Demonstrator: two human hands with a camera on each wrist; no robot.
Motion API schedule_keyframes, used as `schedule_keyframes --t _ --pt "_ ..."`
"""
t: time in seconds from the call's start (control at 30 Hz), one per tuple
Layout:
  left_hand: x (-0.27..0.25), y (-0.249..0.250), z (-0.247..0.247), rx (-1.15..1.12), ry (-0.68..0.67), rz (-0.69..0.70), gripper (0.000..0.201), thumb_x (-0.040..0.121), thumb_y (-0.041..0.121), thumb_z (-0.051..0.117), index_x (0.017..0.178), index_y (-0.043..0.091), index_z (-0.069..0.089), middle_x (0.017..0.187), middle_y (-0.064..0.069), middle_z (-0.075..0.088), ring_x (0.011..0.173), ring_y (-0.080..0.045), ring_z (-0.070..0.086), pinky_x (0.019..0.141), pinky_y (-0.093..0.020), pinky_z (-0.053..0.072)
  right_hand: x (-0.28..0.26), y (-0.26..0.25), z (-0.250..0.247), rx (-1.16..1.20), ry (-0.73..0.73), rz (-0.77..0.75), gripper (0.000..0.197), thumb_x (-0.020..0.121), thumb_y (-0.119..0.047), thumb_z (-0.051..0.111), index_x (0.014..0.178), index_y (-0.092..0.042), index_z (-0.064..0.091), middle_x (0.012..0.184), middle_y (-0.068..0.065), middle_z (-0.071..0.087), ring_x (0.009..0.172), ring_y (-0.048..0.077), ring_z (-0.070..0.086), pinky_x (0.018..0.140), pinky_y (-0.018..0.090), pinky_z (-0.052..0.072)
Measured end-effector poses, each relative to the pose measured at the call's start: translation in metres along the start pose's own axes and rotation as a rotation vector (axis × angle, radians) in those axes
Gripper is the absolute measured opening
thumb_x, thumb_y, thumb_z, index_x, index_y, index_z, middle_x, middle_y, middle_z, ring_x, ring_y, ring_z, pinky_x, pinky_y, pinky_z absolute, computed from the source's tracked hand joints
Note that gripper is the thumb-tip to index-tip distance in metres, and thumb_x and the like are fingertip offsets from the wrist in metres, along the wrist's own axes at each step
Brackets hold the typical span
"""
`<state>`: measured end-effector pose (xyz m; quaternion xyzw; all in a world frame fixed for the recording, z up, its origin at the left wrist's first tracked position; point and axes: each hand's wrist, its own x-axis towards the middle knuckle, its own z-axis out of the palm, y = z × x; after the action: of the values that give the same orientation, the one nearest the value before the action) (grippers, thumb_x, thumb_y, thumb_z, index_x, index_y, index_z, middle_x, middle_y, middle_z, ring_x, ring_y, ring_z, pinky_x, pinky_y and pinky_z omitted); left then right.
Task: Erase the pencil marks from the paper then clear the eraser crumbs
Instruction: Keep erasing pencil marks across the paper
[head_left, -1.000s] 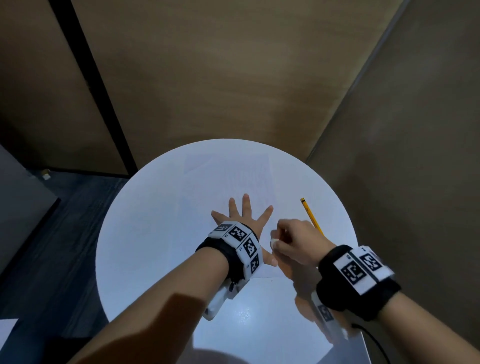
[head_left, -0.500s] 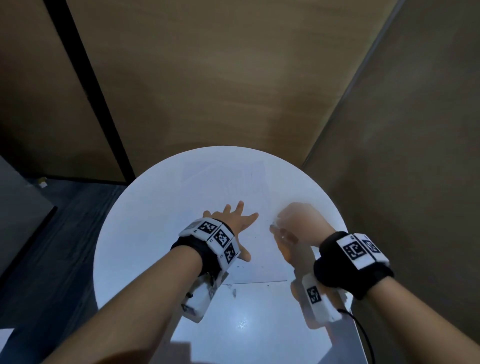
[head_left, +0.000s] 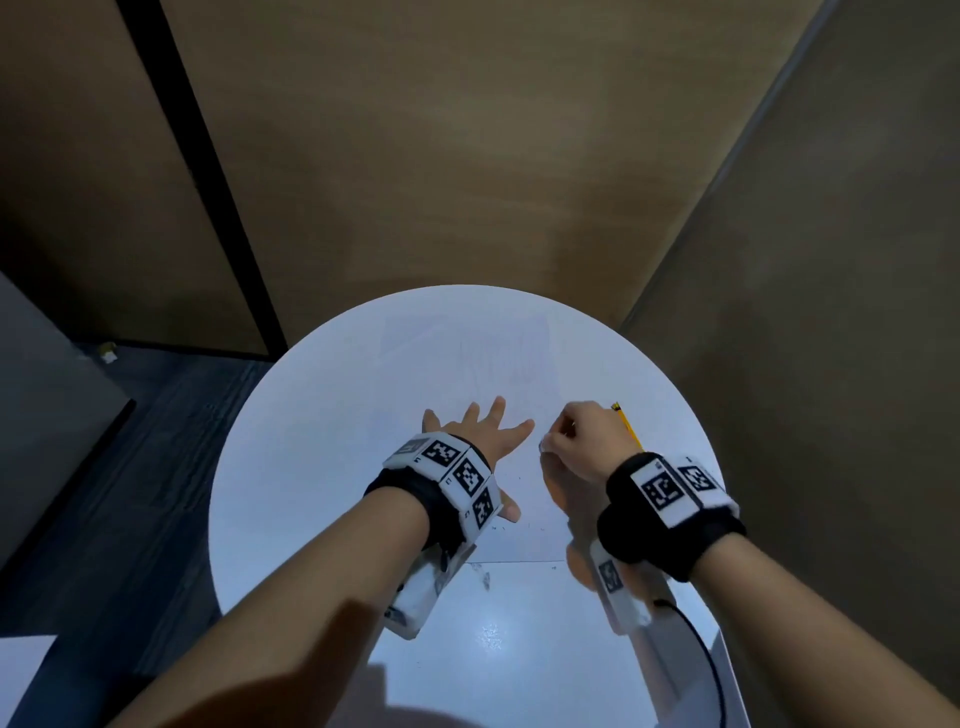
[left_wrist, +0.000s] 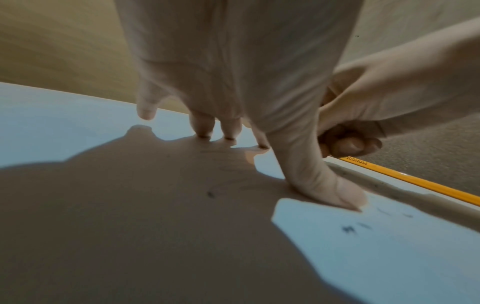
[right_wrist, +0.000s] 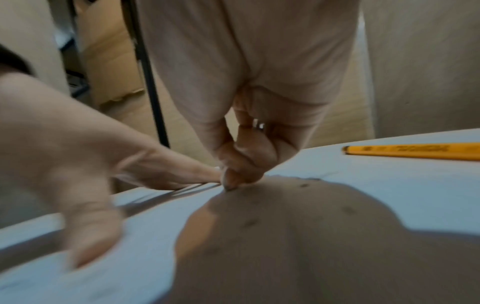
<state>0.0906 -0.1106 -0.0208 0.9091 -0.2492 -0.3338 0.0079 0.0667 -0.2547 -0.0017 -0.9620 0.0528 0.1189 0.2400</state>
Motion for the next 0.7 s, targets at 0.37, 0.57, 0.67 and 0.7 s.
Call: schedule_keyframes --t 0.37,0.57,0.67,0.7 --pt "0.0 -0.006 0.006 -0.07 0.063 0.02 0.114 0.075 0.053 0.072 0.15 0.031 -0.012 0.157 0.003 -0.02 0.146 -0.025 -0.012 0.109 -0.064 0.0 -0.005 -0.016 0.019 0.005 -0.054 -0.035 0.017 0.09 -0.014 0.052 0.096 -0.001 0.06 0.102 0.013 0.064 0.093 0.024 0.059 0.068 0.024 0.04" --pt "0.003 -0.01 0.012 -0.096 0.092 0.032 0.117 0.074 0.056 0.071 0.15 0.028 -0.014 0.157 0.006 -0.02 0.146 -0.021 -0.012 0.111 -0.061 -0.001 0.003 -0.017 0.012 -0.031 -0.065 -0.037 0.019 0.09 -0.014 0.052 0.099 -0.001 0.062 0.105 0.013 0.065 0.096 0.024 0.059 0.075 0.026 0.043" --pt "0.004 -0.011 0.014 -0.098 0.103 0.025 0.117 0.074 0.056 0.071 0.15 0.028 -0.014 0.157 0.006 -0.019 0.146 -0.02 -0.012 0.111 -0.06 -0.002 0.001 -0.02 0.015 -0.024 -0.048 -0.031 0.017 0.09 -0.014 0.053 0.099 -0.002 0.062 0.105 0.012 0.064 0.097 0.024 0.059 0.072 0.024 0.04" --pt "0.003 -0.01 0.013 -0.095 0.105 0.022 0.116 0.075 0.052 0.072 0.15 0.027 -0.013 0.157 0.006 -0.019 0.146 -0.02 -0.012 0.112 -0.06 -0.001 -0.005 -0.021 0.019 -0.047 -0.108 -0.064 0.016 0.09 -0.014 0.053 0.098 -0.003 0.061 0.104 0.011 0.064 0.096 0.022 0.059 0.071 0.023 0.039"
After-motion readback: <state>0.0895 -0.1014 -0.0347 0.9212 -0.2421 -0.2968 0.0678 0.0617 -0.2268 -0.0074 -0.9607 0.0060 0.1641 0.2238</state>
